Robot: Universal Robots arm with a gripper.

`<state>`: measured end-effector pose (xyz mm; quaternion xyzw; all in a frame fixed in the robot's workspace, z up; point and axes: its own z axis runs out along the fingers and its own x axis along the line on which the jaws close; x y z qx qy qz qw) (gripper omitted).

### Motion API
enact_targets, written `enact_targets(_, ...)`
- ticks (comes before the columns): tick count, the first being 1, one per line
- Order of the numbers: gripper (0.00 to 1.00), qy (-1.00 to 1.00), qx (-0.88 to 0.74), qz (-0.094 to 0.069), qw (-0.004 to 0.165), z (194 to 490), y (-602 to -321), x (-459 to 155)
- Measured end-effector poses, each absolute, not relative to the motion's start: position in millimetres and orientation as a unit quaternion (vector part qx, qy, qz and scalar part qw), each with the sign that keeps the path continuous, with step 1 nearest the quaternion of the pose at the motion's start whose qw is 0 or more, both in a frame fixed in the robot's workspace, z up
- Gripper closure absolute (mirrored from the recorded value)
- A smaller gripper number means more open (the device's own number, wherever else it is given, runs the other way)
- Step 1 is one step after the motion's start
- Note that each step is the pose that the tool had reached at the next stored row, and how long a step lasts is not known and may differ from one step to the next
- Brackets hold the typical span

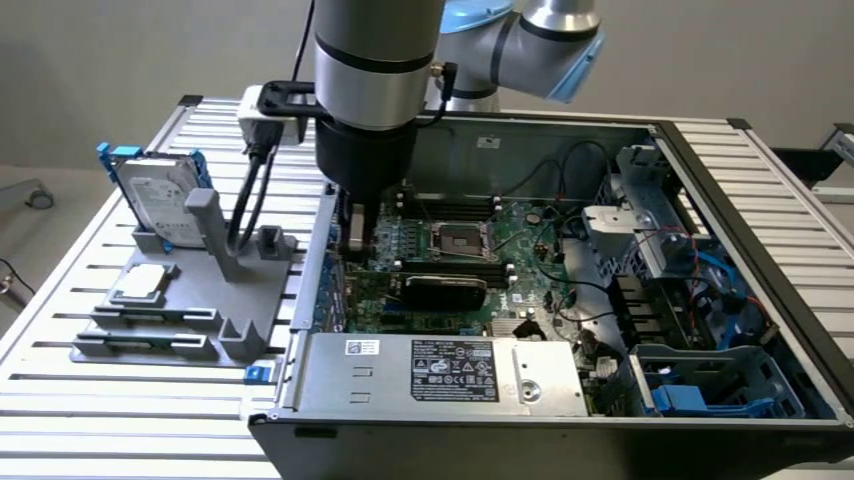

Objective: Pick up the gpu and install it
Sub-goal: 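Insert the gpu into the slot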

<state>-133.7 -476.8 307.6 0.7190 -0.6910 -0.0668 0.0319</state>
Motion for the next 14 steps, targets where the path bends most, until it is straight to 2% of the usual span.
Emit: enact_targets(14,0.89,-0.691,0.719,-0.071,0.037,308.0,-474.7,-130.7)
